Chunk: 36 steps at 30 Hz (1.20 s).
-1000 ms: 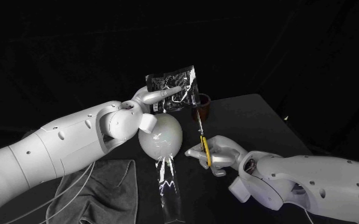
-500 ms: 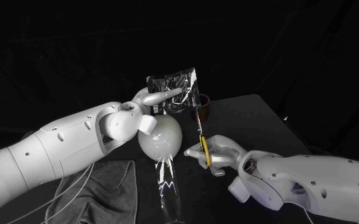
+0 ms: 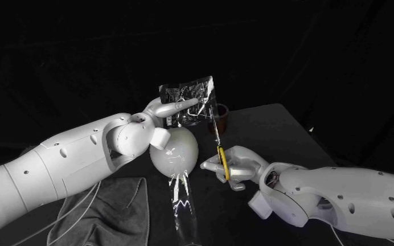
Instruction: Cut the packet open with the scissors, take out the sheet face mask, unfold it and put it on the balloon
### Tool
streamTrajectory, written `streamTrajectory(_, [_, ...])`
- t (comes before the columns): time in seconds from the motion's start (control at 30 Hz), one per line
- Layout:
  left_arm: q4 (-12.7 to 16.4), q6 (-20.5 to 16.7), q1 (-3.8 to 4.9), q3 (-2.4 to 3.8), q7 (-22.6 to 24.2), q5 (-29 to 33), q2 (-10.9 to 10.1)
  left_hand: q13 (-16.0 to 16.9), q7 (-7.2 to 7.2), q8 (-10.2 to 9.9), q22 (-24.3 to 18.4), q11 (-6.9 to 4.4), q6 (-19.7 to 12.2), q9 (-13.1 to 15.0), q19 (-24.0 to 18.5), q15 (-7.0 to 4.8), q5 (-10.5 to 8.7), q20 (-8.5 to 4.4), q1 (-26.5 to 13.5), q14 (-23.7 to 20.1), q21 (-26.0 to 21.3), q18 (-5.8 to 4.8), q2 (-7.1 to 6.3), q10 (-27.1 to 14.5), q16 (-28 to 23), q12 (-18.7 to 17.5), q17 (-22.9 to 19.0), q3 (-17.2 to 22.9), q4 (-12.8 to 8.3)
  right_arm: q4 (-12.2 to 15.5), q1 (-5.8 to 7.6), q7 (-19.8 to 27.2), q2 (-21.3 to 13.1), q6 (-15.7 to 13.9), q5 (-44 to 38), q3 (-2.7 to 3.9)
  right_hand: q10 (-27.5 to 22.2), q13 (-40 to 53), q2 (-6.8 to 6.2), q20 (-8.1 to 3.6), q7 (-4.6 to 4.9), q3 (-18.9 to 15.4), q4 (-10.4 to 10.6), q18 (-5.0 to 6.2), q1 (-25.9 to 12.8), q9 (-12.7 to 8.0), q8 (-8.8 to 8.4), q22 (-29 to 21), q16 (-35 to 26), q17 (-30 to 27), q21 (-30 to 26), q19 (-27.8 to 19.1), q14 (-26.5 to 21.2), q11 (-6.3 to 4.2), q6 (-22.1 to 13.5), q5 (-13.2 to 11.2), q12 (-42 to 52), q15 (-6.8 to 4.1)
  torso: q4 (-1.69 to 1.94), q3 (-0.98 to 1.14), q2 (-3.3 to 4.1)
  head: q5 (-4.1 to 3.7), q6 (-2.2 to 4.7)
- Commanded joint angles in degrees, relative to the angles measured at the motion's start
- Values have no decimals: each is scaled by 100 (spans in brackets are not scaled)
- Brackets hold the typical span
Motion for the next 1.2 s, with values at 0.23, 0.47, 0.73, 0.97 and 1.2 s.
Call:
streamTrajectory(0.23, [35,113,10,9,-5,-48,11,10,31,20,5,-2,15,457,41,-19,17,-9,-25,20,20,76,43,32,-39,-24,5,28,-19,-31,66,75,25,16,-28,6,764,304,-176,-27,876,73,14,77,85,47,36,762,49,897,8,17,423,392,-4863,1,3953,-45,-1,-1,1,-6,6])
streamTrajectory(0.47, [36,114,9,9,-15,-63,14,10,31,20,5,-2,15,457,41,-19,17,-9,-25,20,20,76,43,32,-39,-24,5,28,-19,-54,108,80,39,13,-22,6,789,340,-126,-27,876,117,13,72,98,89,49,768,56,910,27,35,429,394,-4813,-24,3990,-45,-4,-2,-2,-3,13])
streamTrajectory(0.73, [28,97,9,9,-20,-83,15,10,29,23,6,-4,17,462,43,-21,17,-11,-36,25,23,77,43,37,-38,-23,8,33,-28,-62,130,84,46,21,-15,7,802,354,-95,-27,877,145,13,67,109,129,60,774,62,924,47,50,434,395,-4767,-41,4005,-44,-8,-2,2,-4,7])
streamTrajectory(0.97, [20,72,9,9,-13,-87,22,10,29,23,6,-4,17,462,43,-21,17,-11,-36,25,23,77,43,37,-38,-23,8,33,-28,-66,144,114,46,-10,23,7,890,549,336,-9,933,480,-4,31,159,1173,497,829,133,1057,192,151,478,444,-3426,-129,4211,-7,-1,1,-1,-3,5])
streamTrajectory(1.2, [-38,18,9,9,85,-76,34,10,29,23,6,-4,17,462,43,-21,17,-11,-36,25,23,77,43,37,-38,-23,8,33,-28,-36,144,88,20,7,33,6,879,523,168,11,937,372,4,38,155,1109,474,821,121,1032,167,138,470,452,-3474,-118,4182,7,-10,-5,3,-3,2])
